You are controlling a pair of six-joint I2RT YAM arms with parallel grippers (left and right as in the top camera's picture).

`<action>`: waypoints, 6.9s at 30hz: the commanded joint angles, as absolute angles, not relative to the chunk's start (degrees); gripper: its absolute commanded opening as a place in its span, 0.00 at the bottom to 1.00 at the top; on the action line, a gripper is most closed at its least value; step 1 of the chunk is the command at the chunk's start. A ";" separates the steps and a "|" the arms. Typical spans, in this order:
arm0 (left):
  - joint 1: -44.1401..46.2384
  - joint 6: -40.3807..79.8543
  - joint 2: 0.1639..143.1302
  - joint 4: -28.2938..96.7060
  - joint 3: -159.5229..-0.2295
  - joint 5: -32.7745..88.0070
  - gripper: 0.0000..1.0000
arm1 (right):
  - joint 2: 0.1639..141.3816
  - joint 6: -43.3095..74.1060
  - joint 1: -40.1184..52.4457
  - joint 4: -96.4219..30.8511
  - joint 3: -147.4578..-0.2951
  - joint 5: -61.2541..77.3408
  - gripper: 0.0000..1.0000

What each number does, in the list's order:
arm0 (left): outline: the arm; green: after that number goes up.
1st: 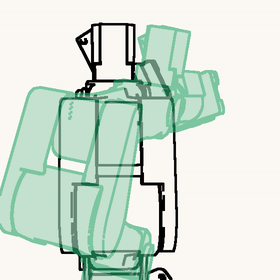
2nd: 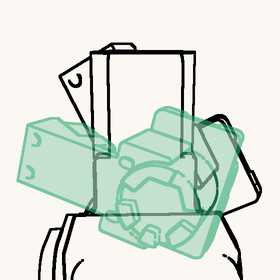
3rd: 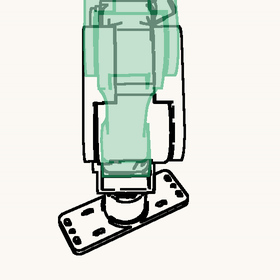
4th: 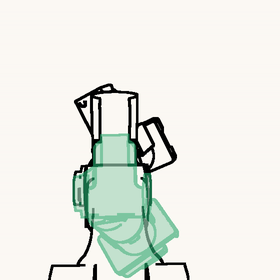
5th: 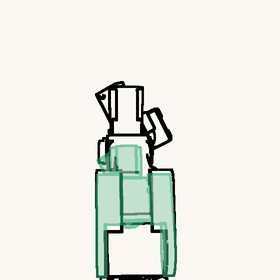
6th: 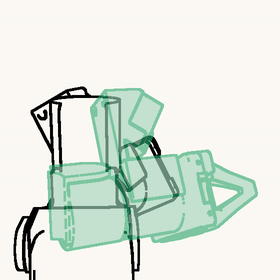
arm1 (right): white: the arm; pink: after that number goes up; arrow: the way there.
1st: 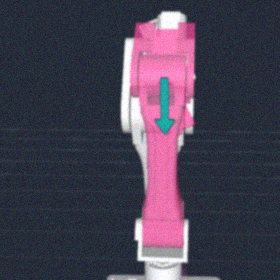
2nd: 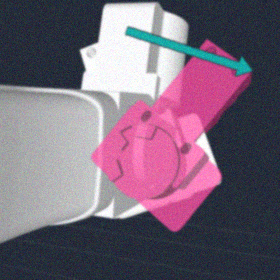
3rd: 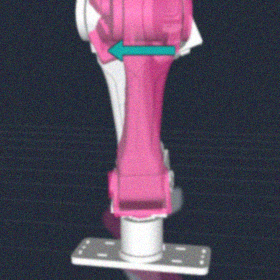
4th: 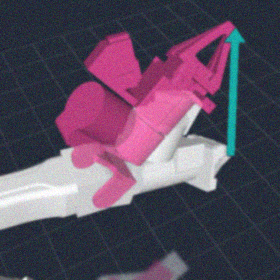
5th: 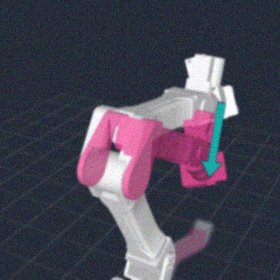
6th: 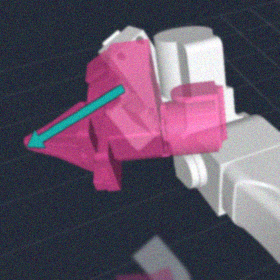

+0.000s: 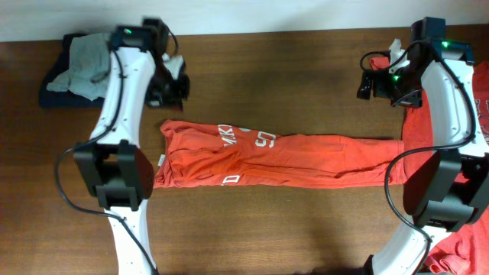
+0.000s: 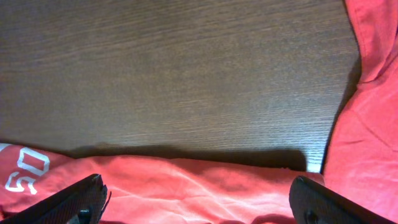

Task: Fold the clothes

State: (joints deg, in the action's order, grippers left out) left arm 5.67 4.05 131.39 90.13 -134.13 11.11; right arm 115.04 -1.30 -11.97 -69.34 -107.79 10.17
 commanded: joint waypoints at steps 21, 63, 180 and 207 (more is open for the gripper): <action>0.10 4.71 130.61 87.00 -137.56 8.54 0.61 | 115.50 -12.21 -26.55 -68.29 -92.38 18.96 0.81; 0.10 4.71 130.61 87.92 -137.49 5.65 0.66 | 115.66 -11.73 -26.63 -44.71 -71.40 13.34 0.80; 0.10 4.69 130.58 87.90 -137.49 4.67 0.99 | 118.80 18.52 22.96 -69.43 -109.58 -0.60 0.72; 0.10 4.71 130.58 87.90 -137.49 4.67 0.99 | 118.98 20.25 15.35 -62.33 -96.07 11.57 0.62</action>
State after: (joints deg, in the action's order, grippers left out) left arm 0.08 4.80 131.20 87.85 -137.84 5.08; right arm 120.16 19.53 15.66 -63.51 -97.71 10.02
